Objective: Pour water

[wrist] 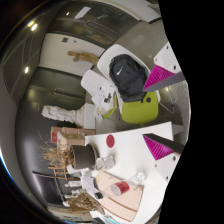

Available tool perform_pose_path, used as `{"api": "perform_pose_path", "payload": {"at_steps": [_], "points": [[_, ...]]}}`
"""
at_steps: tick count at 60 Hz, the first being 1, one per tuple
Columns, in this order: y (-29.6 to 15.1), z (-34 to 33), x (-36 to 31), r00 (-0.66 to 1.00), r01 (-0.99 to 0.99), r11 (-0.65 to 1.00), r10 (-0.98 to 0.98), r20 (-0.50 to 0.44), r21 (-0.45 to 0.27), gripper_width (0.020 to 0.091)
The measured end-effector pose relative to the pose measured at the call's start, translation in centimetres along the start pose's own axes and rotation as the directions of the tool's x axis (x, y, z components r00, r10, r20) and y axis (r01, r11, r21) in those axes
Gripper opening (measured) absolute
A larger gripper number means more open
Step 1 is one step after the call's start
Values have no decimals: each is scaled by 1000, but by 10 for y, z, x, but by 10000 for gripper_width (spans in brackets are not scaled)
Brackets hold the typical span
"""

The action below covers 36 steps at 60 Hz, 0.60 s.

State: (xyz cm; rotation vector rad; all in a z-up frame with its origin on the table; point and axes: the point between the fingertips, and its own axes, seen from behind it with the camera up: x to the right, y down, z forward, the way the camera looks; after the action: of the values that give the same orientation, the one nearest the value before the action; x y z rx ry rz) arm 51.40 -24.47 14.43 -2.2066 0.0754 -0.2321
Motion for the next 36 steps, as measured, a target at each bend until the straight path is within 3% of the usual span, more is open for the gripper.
{"api": "perform_pose_path", "payload": {"at_steps": [9,27,36], "points": [[5,-2,-48,993,43,999,-44,107,9,857],[0,3,-228,940,78,991,-109,322,106,862],[-21,24,-287,928,51,984,-111,355,173,857]]}}
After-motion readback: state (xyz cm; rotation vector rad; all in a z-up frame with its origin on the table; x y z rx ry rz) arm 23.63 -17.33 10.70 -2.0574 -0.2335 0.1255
